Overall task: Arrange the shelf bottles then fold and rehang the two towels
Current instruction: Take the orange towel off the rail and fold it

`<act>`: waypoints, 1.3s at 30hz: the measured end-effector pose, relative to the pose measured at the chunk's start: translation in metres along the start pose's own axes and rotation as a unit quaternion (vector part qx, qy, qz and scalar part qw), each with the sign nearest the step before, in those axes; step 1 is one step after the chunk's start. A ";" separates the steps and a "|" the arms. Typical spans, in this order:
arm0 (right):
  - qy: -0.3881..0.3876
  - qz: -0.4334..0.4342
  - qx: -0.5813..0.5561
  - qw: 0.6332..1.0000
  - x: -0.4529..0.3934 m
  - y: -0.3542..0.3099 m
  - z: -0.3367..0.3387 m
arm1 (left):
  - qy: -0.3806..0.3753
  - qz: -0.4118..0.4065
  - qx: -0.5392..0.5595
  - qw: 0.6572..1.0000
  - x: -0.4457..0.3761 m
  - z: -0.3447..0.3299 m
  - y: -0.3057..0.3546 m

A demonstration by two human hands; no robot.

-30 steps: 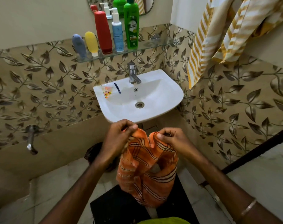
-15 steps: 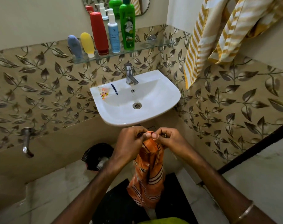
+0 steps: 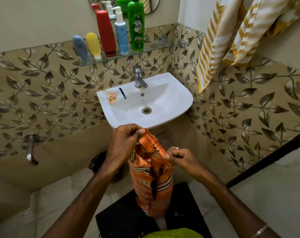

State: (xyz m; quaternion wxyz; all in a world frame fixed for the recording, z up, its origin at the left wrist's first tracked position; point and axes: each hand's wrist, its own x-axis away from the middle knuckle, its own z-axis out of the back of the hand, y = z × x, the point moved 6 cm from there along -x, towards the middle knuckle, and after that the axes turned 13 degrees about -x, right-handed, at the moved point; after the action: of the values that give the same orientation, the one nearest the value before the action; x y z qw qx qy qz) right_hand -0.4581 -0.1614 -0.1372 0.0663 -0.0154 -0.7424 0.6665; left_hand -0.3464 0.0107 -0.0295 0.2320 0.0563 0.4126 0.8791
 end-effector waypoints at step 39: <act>0.013 0.006 -0.013 1.000 -0.008 -0.031 -0.004 | -0.157 -0.067 -0.065 0.983 0.010 -0.038 -0.014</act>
State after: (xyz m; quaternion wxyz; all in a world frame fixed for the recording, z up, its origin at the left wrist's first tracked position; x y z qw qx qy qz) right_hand -0.4480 -0.1620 -0.1068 0.0720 -0.0294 -0.7500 0.6569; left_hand -0.3611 -0.0031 -0.0657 0.3552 0.1506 0.3155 0.8669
